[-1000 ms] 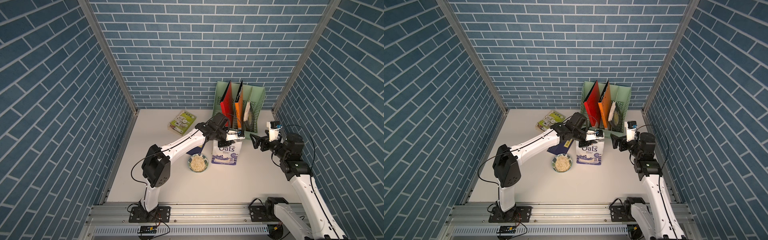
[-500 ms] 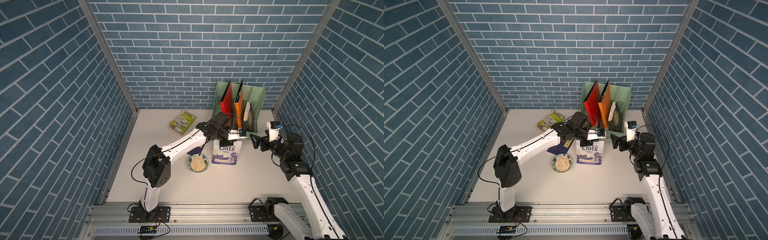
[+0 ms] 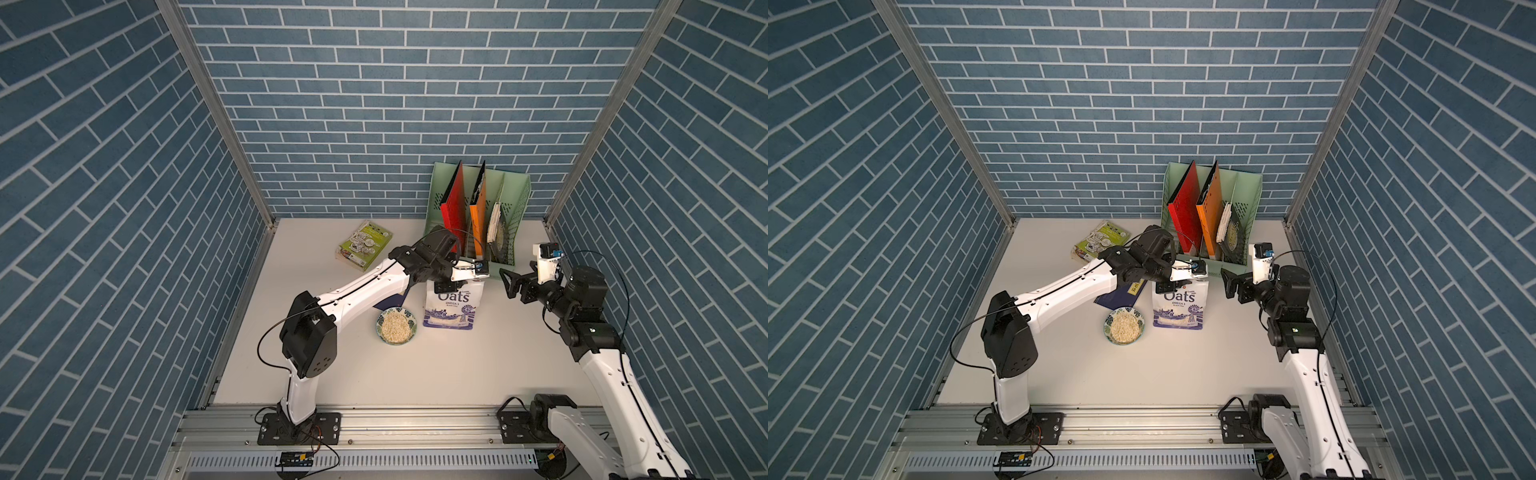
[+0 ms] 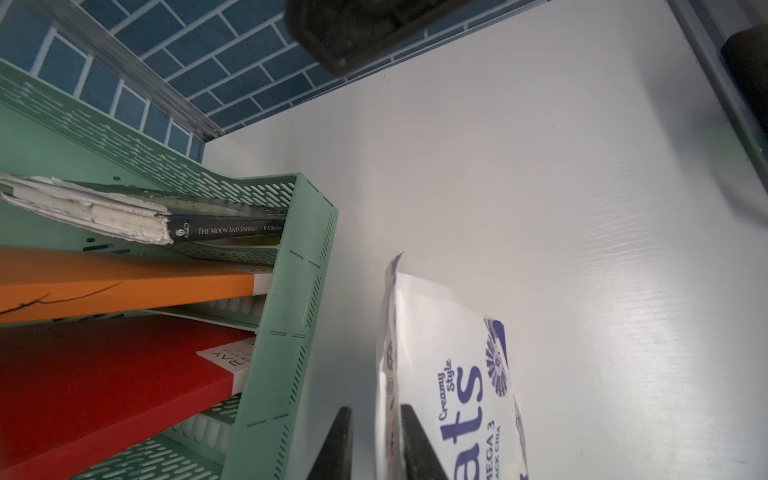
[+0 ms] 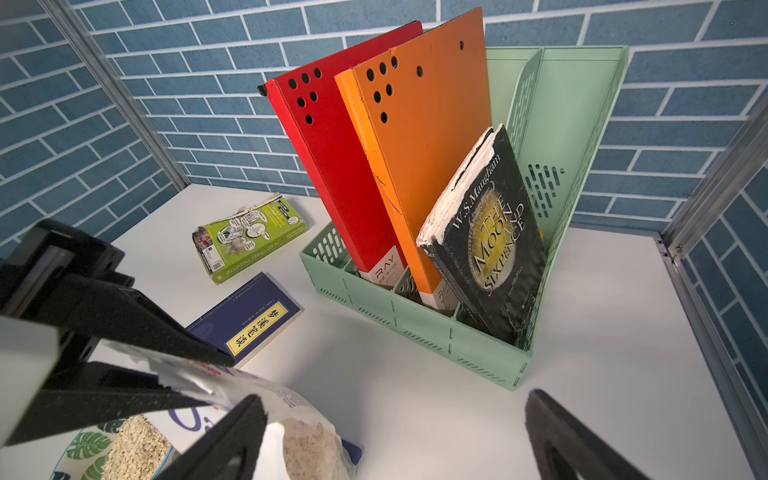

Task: Pour the oats into the breakfast bowl
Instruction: Close the oats bag at the center of the board.

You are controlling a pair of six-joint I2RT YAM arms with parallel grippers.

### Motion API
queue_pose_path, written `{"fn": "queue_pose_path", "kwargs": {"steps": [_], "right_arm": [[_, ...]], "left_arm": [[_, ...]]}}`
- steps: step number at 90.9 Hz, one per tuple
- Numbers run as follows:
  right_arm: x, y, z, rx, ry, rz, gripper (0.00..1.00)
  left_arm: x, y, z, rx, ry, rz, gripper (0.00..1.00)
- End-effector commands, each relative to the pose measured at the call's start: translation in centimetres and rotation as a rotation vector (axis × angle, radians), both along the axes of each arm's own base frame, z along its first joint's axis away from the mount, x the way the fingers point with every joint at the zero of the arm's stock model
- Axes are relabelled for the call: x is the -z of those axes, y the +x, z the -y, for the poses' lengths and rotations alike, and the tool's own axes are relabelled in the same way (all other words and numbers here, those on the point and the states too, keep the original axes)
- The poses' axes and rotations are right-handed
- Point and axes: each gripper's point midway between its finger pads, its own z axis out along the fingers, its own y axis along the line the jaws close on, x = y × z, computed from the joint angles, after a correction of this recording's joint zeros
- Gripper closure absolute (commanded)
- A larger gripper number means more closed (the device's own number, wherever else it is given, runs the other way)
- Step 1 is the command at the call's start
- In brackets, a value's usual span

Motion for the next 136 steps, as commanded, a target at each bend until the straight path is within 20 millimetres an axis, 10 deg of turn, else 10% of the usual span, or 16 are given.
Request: {"fn": "queue_pose_path", "kwargs": {"steps": [1, 25, 41, 94, 136], "right_arm": [[0.2, -0.1, 0.2, 0.004, -0.012, 0.005, 0.00], [0.5, 0.0, 0.2, 0.002, -0.013, 0.001, 0.00], [0.6, 0.0, 0.1, -0.002, -0.012, -0.003, 0.01], [0.5, 0.3, 0.1, -0.005, -0.015, 0.000, 0.01], [0.4, 0.3, 0.1, -0.005, -0.018, 0.003, 0.01]], "left_arm": [[-0.5, -0.2, -1.1, -0.008, 0.020, 0.013, 0.94], [-1.6, -0.4, -1.8, -0.013, 0.005, 0.024, 1.00], [-1.7, -0.1, -3.3, -0.048, 0.009, 0.030, 0.71], [0.6, 0.5, -4.6, -0.082, 0.066, -0.023, 0.56], [1.0, 0.4, -4.1, -0.074, 0.063, -0.061, 1.00]]}}
